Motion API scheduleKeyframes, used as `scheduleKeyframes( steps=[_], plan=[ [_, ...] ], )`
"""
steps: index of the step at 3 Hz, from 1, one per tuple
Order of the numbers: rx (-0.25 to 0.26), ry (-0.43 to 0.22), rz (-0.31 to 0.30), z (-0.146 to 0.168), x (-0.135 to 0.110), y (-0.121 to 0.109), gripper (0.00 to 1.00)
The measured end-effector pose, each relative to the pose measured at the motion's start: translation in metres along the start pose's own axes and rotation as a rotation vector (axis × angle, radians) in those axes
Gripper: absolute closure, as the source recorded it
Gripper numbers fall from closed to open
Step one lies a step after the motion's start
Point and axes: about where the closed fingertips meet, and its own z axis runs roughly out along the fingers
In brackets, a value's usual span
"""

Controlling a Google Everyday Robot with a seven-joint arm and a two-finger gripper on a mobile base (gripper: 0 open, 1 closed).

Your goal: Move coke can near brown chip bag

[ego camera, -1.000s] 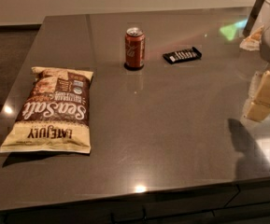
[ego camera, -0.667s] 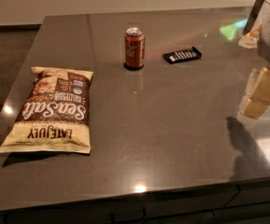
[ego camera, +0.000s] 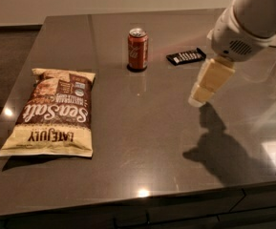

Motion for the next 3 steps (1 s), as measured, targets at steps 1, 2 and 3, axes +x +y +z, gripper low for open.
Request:
scheduleKeyframes(
  steps=[1, 2, 3],
  plan=[
    [0.071, -0.067, 0.103, 0.029, -0.038, -0.025, 0.00],
    [0.104, -0.139, 0.228, 0.055, -0.064, -0.053, 0.00],
    [0.112, -0.200, 0.326, 0.079, -0.084, -0.075, 0.00]
  ],
)
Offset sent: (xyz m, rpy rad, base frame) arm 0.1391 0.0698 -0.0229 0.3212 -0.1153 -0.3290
